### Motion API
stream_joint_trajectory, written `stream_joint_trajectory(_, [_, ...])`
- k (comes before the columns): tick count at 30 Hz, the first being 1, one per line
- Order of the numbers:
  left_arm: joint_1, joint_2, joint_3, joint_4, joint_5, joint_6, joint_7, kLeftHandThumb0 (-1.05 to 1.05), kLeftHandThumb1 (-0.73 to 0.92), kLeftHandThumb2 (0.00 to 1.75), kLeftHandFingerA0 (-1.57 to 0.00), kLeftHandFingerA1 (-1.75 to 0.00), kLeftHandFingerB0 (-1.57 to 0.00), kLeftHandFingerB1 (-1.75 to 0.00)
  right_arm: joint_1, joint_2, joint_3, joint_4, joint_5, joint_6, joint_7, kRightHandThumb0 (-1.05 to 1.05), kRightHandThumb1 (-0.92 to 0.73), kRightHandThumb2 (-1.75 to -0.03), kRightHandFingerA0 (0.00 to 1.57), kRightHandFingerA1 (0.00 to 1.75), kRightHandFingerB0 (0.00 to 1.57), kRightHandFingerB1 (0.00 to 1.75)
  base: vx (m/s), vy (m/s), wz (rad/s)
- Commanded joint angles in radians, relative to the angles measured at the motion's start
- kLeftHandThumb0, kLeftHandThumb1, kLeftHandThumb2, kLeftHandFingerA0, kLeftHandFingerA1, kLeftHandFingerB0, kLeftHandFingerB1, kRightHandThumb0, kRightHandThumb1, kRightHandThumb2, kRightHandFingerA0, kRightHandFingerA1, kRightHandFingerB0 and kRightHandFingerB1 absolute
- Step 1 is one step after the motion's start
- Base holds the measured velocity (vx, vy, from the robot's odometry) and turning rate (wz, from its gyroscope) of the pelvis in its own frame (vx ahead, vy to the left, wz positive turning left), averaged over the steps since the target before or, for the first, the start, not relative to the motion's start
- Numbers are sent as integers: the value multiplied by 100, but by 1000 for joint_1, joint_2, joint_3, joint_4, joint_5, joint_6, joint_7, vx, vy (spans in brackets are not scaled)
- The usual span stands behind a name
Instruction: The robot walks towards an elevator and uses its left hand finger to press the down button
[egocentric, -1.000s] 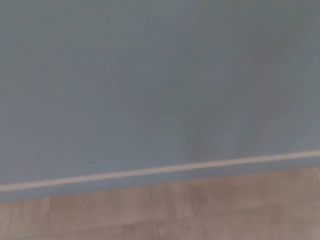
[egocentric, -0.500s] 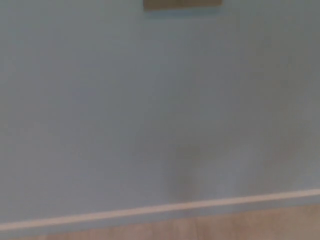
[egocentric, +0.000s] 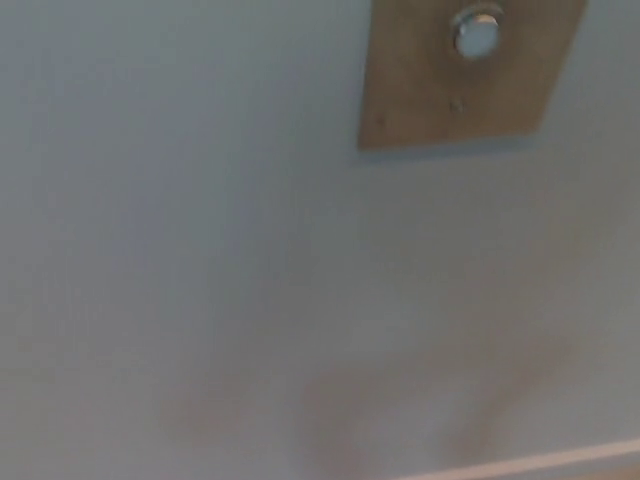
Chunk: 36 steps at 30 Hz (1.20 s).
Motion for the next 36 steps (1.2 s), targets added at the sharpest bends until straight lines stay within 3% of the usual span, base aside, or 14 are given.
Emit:
stream_joint_trajectory(1, [-1,5,-4,3,0,7,7,-38,49,54,-59,-53,-63,-45,1,-11,-2,1,0,-3,-10,-46,-44,-75,50,53,42,47,137,-51,-1])
stream_joint_trajectory(2, [-3,9,-9,4,6,8,10,-38,49,54,-59,-53,-63,-45,0,-10,-2,3,1,0,-7,-46,-44,-75,50,53,42,47,147,-109,5])
stream_joint_trajectory(3, [-1,8,-8,4,4,5,8,-33,50,55,-67,-56,-62,-46,1,-11,0,2,-2,-5,-7,-38,-54,-56,56,45,47,35,151,-123,2])
stream_joint_trajectory(8, [-4,3,-13,8,9,18,23,-34,50,55,-70,-56,-63,-45,-5,-16,-12,5,13,-17,4,-37,-53,-56,59,46,48,36,117,-111,3])
stream_joint_trajectory(9, [-5,3,-12,8,6,19,20,-34,50,56,-73,-57,-62,-45,-5,-16,-12,5,13,-14,5,-46,-44,-76,54,57,42,48,77,-121,0])
stream_joint_trajectory(10, [-6,4,-10,8,3,19,18,-33,51,56,-72,-58,-62,-46,-3,-16,-12,4,12,-15,7,-36,-55,-57,58,44,47,35,0,0,0])
stream_joint_trajectory(15, [2,9,-22,3,13,3,17,-34,51,56,-72,-57,-61,-45,-3,-16,-8,4,6,-8,4,-37,-55,-57,57,44,46,35,10,13,-2])
stream_joint_trajectory(17, [-3,6,-13,6,2,3,9,-32,50,55,-66,-59,-61,-46,-2,-13,-19,7,16,-14,6,-46,-44,-76,55,57,43,48,59,107,-11])
stream_joint_trajectory(20, [-2,3,-15,6,7,9,25,-36,49,55,-65,-61,-62,-45,-1,-11,-19,5,11,-10,-3,-45,-44,-75,50,55,43,48,42,228,-4])
stream_joint_trajectory(21, [-1,3,-15,5,7,7,25,-34,49,55,-69,-60,-62,-45,-1,-11,-20,5,13,-9,-1,-38,-53,-56,56,47,48,36,42,239,11])
stream_joint_trajectory(29, [3,-3,-5,4,-6,1,7,-31,50,55,-65,-60,-61,-47,-4,-14,-9,2,-2,-14,-11,-39,-53,-57,58,44,48,36,40,18,3])
stream_joint_trajectory(30, [4,-4,-7,4,-4,2,6,-31,50,55,-65,-58,-62,-47,-6,-16,-4,2,-7,-13,-11,-45,-45,-75,50,52,42,47,43,-65,13])
stream_joint_trajectory(32, [7,-4,-8,2,-2,0,7,-32,51,55,-67,-58,-61,-46,-6,-18,-1,2,-7,-20,-9,-36,-55,-57,57,44,47,36,28,-81,8])
stream_joint_trajectory(36, [10,-2,-16,4,7,-2,16,-32,51,55,-70,-59,-61,-46,-12,-22,5,5,-10,-19,-14,-39,-53,-57,58,45,48,36,-2,-17,2])
